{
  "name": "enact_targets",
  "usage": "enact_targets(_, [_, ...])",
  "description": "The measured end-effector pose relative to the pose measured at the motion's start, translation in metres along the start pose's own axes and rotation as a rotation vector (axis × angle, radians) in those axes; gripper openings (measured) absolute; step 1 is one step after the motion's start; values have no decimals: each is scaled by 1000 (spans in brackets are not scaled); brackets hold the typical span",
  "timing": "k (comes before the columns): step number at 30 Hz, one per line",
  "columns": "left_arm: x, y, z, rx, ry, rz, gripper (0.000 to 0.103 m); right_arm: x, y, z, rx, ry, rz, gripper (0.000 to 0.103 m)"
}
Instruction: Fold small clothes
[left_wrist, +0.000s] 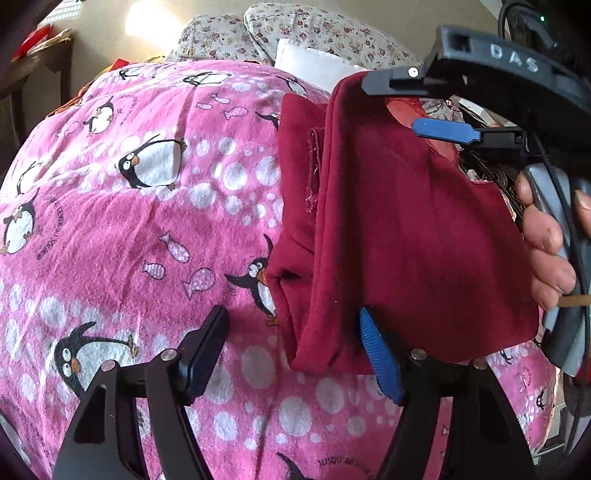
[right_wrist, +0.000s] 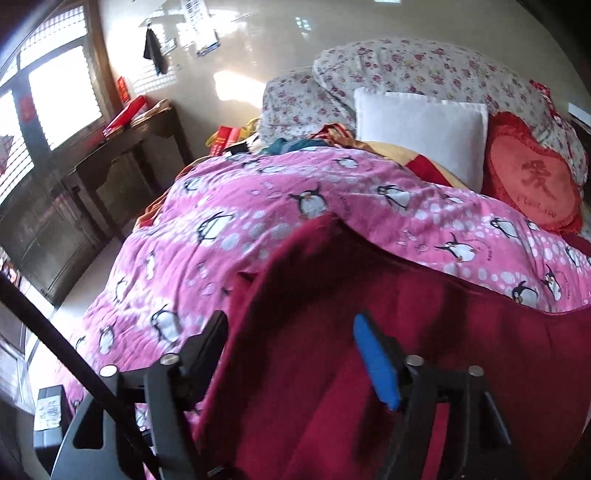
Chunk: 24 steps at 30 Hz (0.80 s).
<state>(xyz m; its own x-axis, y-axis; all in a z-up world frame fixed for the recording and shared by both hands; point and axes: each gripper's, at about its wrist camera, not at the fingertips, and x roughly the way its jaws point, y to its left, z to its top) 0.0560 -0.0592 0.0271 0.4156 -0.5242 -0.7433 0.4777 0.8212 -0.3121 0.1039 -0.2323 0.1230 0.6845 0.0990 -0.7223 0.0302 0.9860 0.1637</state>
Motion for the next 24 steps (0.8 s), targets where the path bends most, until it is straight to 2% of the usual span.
enact_targets(11, [-10,12,-1,-41,-30,-28,76,12,15,-1,-3,36,0,84])
enact_targets(13, [-13,18,-1,-59,-35,-49,85,12,14,-1,3,39,2,86])
enact_targets(18, [-15,31,0,-124,-43,-114,94,17,14,4,32,32,-5,93])
enact_targets(24, [-8,23,-3,-88,-42,-91,100,39,24,7,11,85,-46,94])
